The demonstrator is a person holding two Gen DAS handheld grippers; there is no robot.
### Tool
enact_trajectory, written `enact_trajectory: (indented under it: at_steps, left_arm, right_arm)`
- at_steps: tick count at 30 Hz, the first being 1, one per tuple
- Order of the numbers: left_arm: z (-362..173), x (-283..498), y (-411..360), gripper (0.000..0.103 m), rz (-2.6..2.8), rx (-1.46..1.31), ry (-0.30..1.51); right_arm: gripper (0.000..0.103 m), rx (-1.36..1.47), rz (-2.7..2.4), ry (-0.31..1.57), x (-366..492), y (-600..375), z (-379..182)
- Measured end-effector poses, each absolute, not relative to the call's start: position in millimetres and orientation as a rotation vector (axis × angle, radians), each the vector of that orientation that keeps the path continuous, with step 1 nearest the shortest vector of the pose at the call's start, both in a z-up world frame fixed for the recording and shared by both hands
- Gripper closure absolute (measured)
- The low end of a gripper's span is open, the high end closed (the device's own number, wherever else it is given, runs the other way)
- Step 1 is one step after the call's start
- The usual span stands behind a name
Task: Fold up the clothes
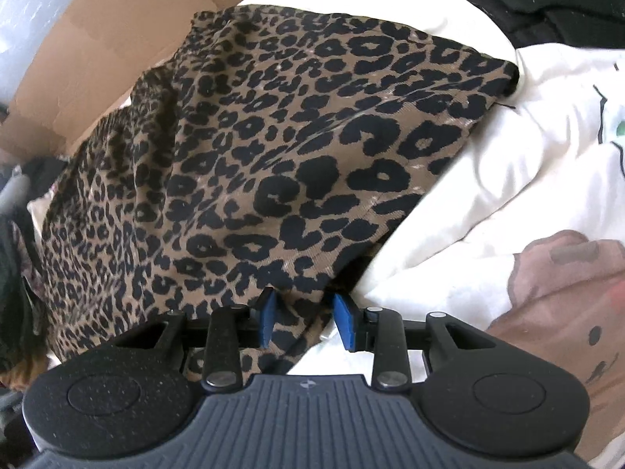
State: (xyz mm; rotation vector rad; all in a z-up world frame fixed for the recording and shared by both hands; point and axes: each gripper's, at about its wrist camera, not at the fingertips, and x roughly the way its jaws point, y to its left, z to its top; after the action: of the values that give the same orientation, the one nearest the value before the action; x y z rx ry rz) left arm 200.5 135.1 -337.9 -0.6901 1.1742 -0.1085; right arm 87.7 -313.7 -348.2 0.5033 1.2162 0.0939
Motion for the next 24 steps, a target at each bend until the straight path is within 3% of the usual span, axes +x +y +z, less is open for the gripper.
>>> enact_trajectory:
  at_steps: [4,5,6,7,9,24]
  left_arm:
    - [-343.5,201.9,136.0,0.074,-0.107,-0.753,1.151]
    - [-344.9,201.9,136.5,0.086,-0.108,-0.770,1.150]
    - [-346.7,201.9,137.1,0.101,-0.109,-0.789,1.155]
    - [-348.0,201.5,137.6,0.102,-0.109,-0.800,1.158]
    - [-346.1,198.2,138.8,0.102,-0.100,-0.795,1.146]
    - [-341.5,173.8,150.8,0.102,-0.076,-0.760,1.157]
  right_arm:
    - [0.067,0.547,0.089,1.203,87.4,-316.2,-351.9]
    - [0.074,0.558,0.098,1.204,87.1,-316.5,-352.8]
    - [0.089,0.563,0.103,1.207,86.8,-316.9,-353.3]
    - [0.098,0.565,0.104,1.210,86.6,-317.4,-353.7]
    - [0.103,0.575,0.106,1.212,85.3,-318.3,-354.2]
    - [0.103,0.523,0.073,1.241,74.6,-327.3,-346.7]
